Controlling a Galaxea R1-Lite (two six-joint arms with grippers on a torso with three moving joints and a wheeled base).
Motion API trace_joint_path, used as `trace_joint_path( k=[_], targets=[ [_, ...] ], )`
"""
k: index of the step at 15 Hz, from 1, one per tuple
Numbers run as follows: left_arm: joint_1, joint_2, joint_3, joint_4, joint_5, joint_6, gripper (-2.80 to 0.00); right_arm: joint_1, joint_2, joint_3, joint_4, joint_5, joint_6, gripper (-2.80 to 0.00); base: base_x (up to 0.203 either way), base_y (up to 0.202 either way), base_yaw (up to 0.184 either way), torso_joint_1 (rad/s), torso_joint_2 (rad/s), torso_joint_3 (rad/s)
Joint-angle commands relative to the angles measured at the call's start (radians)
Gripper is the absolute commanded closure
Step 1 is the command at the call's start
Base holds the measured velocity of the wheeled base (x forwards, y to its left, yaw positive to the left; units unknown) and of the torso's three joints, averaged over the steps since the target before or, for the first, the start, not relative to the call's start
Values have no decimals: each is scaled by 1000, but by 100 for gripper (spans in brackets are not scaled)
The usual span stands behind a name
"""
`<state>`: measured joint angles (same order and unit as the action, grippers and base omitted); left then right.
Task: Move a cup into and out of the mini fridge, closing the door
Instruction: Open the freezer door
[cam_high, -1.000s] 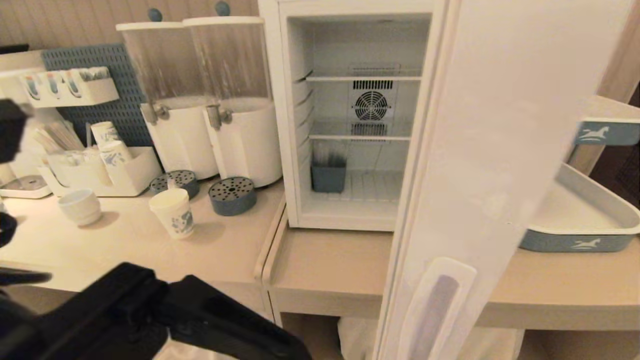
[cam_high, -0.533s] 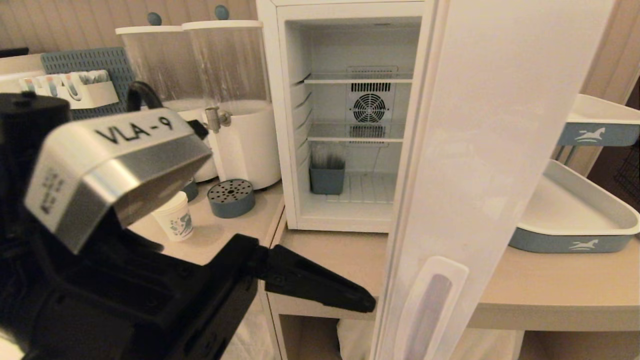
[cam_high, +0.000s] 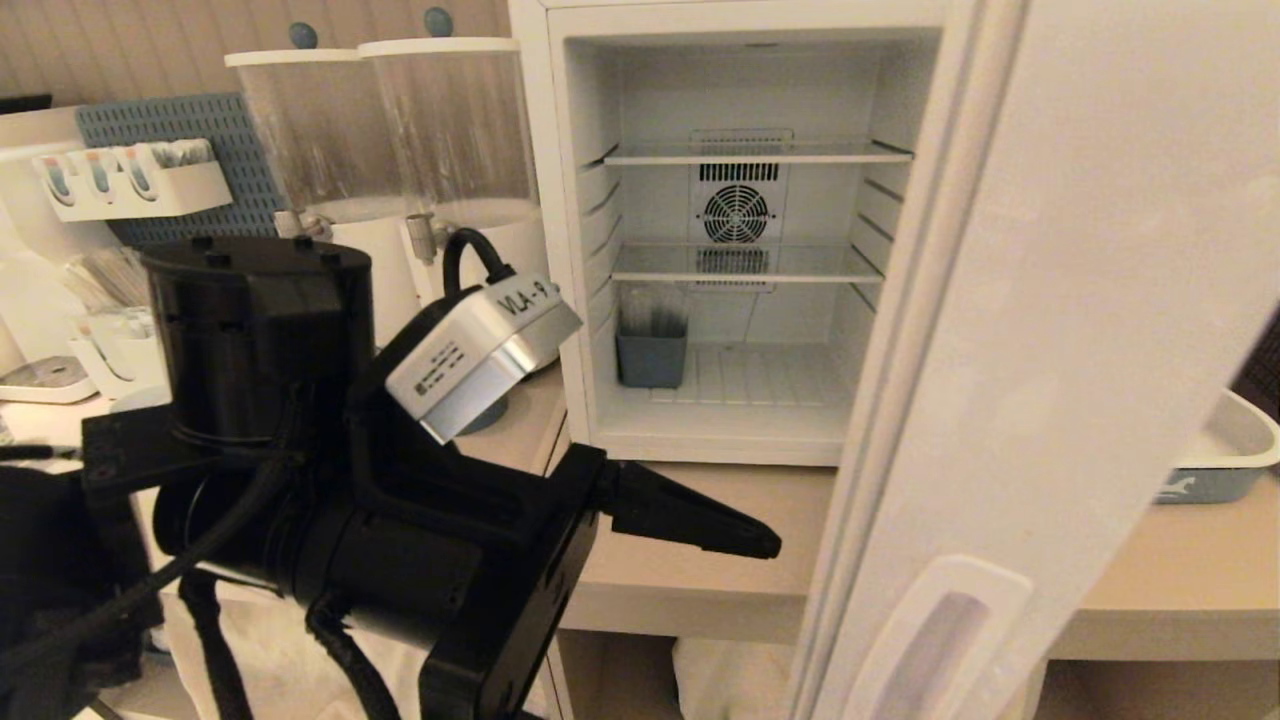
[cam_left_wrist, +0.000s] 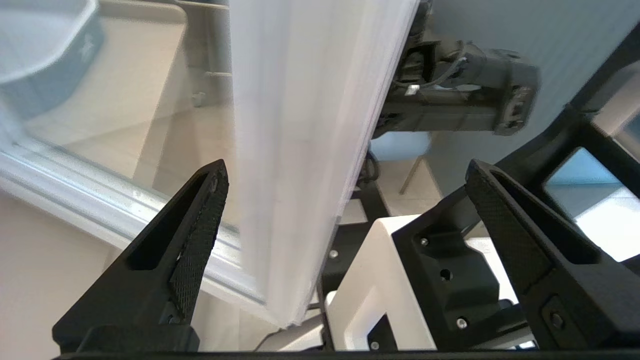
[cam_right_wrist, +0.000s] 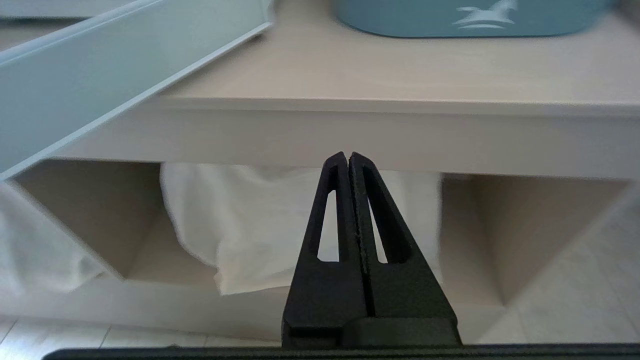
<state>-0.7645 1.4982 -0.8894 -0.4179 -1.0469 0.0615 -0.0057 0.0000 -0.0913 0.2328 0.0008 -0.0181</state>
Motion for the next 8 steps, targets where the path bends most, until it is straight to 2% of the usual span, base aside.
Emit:
trace_joint_path(
  k=[1, 6, 8],
  targets=[
    [-24, 27, -16, -5, -16, -5, -280, 0, 0, -1, 0, 2, 0, 0, 0, 0, 0, 0, 0, 0],
    [-128, 81, -78, -8, -5, -87, -280, 0, 0, -1, 0, 1, 0, 0, 0, 0, 0, 0, 0, 0],
    [-188, 91, -97, -10, 25, -99, -280, 0, 0, -1, 0, 1, 0, 0, 0, 0, 0, 0, 0, 0]
  ],
)
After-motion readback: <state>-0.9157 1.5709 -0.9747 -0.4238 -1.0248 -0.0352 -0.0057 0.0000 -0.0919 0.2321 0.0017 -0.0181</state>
